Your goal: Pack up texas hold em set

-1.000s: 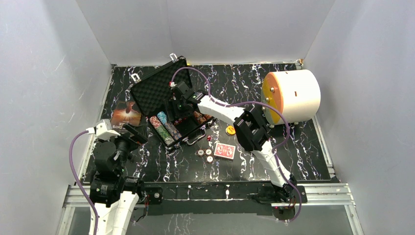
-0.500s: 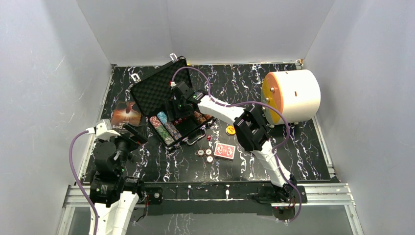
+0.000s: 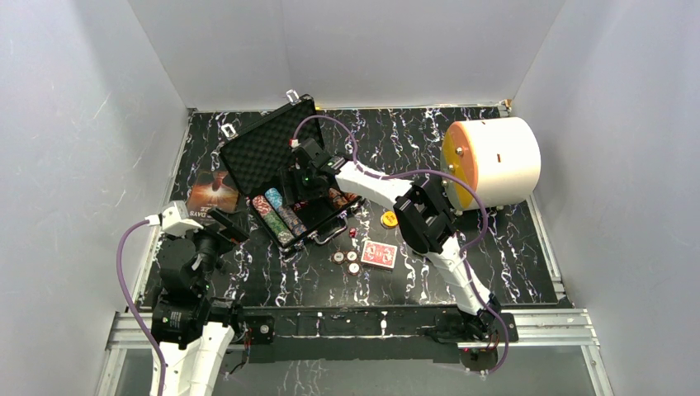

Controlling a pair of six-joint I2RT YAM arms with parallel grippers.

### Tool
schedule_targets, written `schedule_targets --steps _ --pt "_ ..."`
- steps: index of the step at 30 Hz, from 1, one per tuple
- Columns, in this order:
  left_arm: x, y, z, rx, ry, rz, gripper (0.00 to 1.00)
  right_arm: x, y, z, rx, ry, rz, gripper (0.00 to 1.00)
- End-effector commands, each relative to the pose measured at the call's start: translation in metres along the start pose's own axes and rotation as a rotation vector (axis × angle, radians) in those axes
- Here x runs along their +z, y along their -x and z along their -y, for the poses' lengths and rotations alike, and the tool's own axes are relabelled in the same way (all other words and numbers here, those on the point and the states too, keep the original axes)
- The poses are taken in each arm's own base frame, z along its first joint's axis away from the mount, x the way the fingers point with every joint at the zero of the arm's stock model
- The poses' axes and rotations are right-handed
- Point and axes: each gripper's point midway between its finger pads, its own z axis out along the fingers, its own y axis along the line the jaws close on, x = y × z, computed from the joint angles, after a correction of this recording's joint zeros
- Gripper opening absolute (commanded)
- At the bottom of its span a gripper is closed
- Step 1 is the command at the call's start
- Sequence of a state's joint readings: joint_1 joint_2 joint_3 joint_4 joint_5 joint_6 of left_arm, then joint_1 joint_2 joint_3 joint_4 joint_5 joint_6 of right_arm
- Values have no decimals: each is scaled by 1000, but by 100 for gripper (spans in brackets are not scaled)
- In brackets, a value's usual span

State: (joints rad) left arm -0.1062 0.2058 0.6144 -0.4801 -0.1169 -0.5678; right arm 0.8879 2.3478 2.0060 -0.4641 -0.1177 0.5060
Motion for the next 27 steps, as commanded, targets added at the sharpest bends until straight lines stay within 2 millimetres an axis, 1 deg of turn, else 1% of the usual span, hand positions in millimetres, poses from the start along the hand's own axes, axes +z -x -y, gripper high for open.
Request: schedule_targets --steps 1,9,12,14,20,24,27 --pt "1 4 -2 13 10 18 98 -9 16 -9 -3 40 48 94" --pt "1 4 -1 12 9 18 98 -7 11 -14 0 79 24 94" --pt "1 5 -2 11 10 19 98 -10 12 -18 -3 96 29 92" --pt "1 5 -2 12 10 19 98 -12 13 -20 -5 105 35 89" --pt "1 5 -1 11 9 19 98 -10 11 -21 -1 110 24 83" --pt "1 5 -1 11 9 20 98 -13 14 -22 -5 108 32 83" --pt "1 4 -2 12 10 18 98 -15 18 -17 -13 80 46 85"
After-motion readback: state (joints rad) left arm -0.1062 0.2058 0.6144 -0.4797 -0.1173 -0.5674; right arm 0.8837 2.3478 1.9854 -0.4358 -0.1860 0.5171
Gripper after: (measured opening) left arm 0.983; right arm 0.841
